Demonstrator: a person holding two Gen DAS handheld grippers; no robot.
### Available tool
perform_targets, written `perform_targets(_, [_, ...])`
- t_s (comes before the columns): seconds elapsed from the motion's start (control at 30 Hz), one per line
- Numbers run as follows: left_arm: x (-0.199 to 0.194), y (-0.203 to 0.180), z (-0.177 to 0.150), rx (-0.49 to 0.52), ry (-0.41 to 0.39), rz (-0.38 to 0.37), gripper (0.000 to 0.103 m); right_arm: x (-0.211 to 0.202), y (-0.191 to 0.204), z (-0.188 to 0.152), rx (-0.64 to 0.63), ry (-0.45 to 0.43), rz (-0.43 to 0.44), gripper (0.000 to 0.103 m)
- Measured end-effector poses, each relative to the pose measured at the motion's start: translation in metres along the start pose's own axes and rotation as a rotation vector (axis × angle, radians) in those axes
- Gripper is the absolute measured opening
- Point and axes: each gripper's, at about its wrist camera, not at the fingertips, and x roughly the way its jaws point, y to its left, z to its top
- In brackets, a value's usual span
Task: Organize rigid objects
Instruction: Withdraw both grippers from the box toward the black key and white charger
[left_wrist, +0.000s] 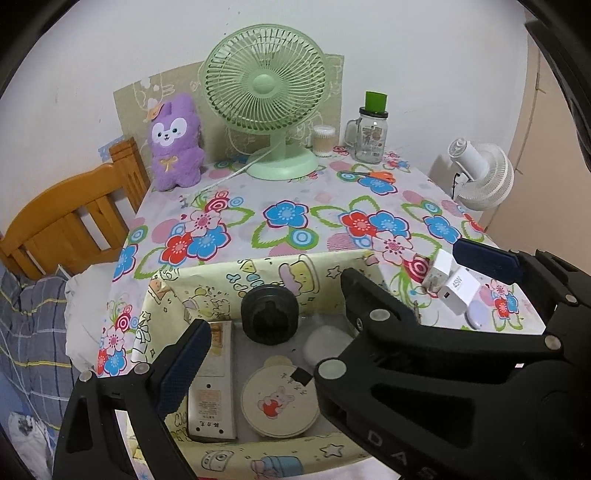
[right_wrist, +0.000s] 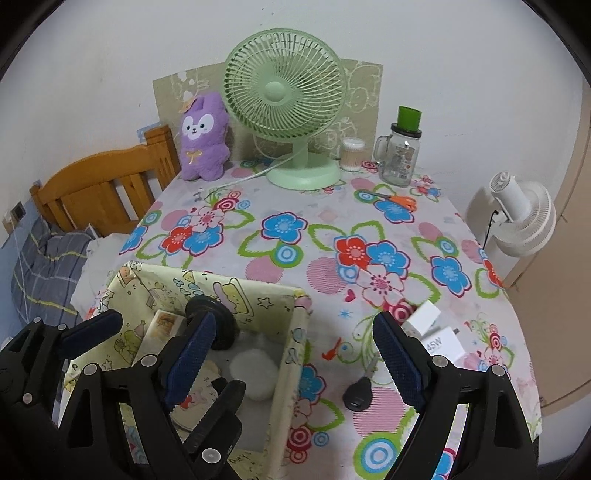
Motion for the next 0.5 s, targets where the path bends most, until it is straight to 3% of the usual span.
perform_targets(0.5, [-0.016, -0.022, 0.001, 0.017, -0.028, 0.008, 0.098, -0.025, -0.018, -0.004, 0.010, -0.040, -0.032, 0.089])
